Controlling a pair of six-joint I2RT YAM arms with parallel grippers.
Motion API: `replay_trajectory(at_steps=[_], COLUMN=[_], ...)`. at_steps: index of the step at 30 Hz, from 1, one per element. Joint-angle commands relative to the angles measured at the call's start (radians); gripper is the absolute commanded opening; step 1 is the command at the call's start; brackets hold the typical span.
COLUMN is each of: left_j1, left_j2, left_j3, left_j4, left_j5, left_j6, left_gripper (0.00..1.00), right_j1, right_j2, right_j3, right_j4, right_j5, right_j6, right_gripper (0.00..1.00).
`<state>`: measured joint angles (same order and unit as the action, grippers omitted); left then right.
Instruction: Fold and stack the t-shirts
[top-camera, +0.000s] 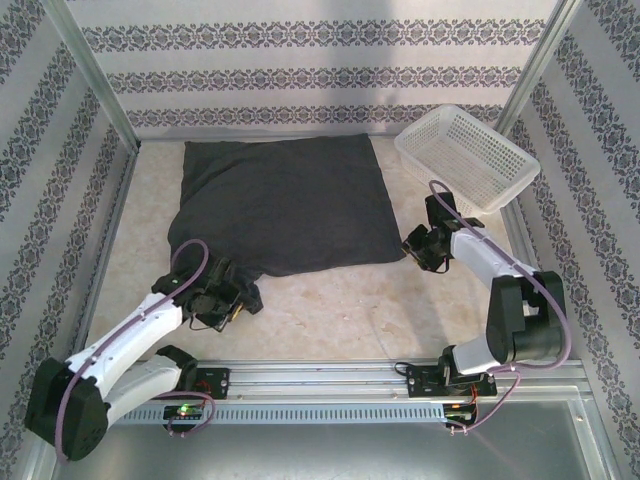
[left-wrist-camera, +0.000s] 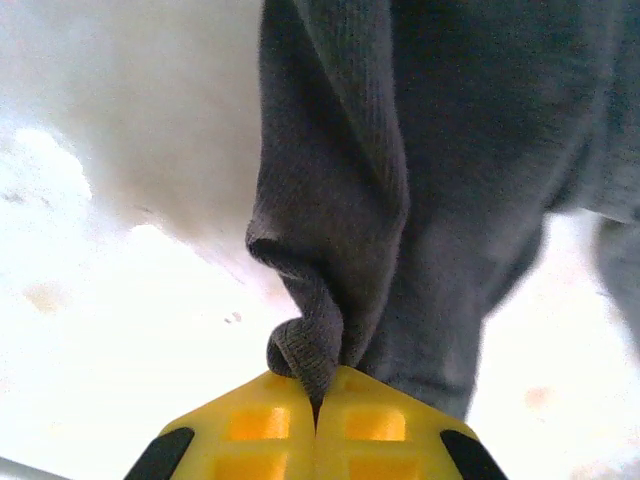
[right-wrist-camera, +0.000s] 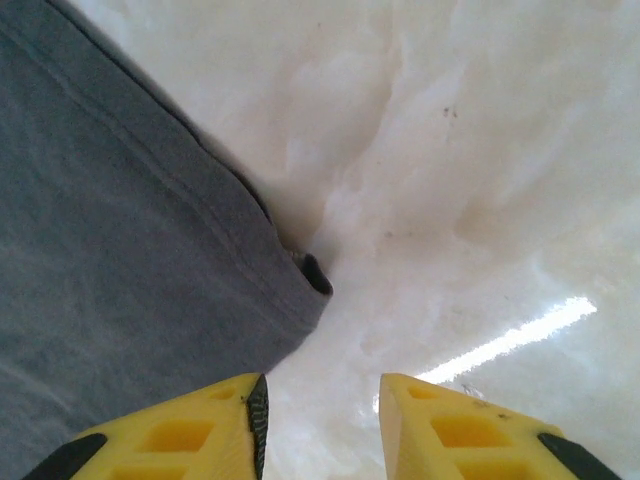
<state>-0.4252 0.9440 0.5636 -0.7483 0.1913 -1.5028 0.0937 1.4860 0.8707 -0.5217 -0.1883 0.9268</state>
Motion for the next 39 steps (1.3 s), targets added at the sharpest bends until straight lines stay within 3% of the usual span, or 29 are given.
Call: replay_trajectory(at_steps=[1, 12, 18, 19, 28, 39], left_j1=[-0.012, -0.013, -0.012, -0.013, -0.012, -0.013], left_j2=[-0.055, -0.114, -0.179, -0.192, -0.305, -0.301], left_j3=[0.045, 0.139, 0.21, 0.225, 0.297, 0.27], left_j4=[-0.106, -0.208, -0.311, -0.336, -0.49, -0.516], left_j5=[-0.084, -0.192, -0.287, -0.303, -0.429, -0.342], left_j6=[-0.078, -0.07, -0.112, -0.123, -0.246, -0.283], left_gripper=[0.0, 0.0, 0.0, 0.0, 0.0, 0.0], right_j1=[0.007, 0.044, 0.049, 0.05, 0.048, 0.017], right_j2=[0.067, 0.195, 0.225, 0.213, 0.01, -0.222], right_j3=[0.036, 0.093, 0.114, 0.113, 0.082, -0.011], right_j4=[0.046, 0.045, -0.004, -0.014, -0.125, -0.274], right_j5=[0.01, -0.008, 0.016, 0.032, 0.163, 0.235], right_j6=[0.032, 0.052, 0.047, 0.039, -0.049, -0.103], right_gripper=[0.34, 0.28, 0.05, 0.0, 0.0, 0.0])
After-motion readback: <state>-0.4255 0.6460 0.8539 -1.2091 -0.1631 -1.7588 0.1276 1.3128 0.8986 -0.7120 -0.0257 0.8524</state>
